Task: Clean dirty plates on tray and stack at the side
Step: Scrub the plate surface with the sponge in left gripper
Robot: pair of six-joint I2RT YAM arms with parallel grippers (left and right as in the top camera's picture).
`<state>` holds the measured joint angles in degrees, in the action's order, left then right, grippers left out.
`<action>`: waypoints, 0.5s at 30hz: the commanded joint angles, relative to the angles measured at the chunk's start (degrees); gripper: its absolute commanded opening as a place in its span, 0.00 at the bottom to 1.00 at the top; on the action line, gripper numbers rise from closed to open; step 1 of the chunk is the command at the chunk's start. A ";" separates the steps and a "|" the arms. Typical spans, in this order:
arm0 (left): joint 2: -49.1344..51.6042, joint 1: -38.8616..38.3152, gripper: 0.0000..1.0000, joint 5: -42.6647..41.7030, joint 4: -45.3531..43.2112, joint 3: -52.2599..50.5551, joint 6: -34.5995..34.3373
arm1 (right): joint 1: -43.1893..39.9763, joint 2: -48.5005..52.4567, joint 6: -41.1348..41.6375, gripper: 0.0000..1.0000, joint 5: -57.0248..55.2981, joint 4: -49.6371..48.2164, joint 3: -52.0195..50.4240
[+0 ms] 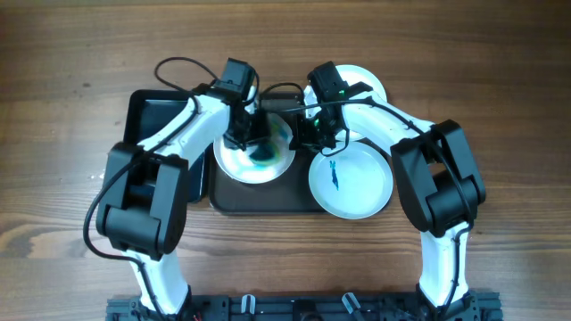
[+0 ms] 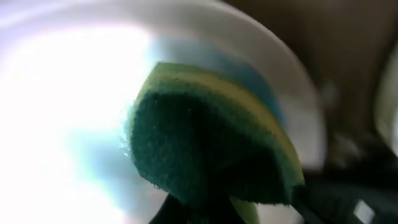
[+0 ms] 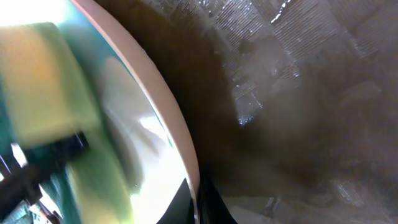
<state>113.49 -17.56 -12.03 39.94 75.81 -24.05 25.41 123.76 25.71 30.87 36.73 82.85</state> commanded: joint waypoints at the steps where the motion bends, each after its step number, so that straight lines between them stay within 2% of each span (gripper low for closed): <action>1: 0.92 4.09 0.04 14.91 1.75 0.48 -2.12 | 0.11 0.52 0.39 0.04 0.07 0.02 -0.85; 3: 0.37 5.79 0.04 14.36 5.18 2.19 -2.14 | 0.13 0.52 0.37 0.04 0.02 0.07 -0.85; 7: -1.95 8.57 0.04 7.87 12.22 6.58 -1.05 | 0.13 0.52 0.39 0.04 -0.39 -0.04 -0.85; 11: -5.70 10.49 0.04 -3.58 19.89 12.22 3.80 | 0.13 0.52 0.42 0.04 -0.42 -0.20 -0.85; 15: -10.19 13.16 0.04 -4.44 25.55 16.20 5.57 | 0.13 0.52 0.37 0.04 -0.39 -0.22 -0.85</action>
<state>109.75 -7.16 -12.82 62.83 87.81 -21.82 25.76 123.76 25.69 30.87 36.53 82.85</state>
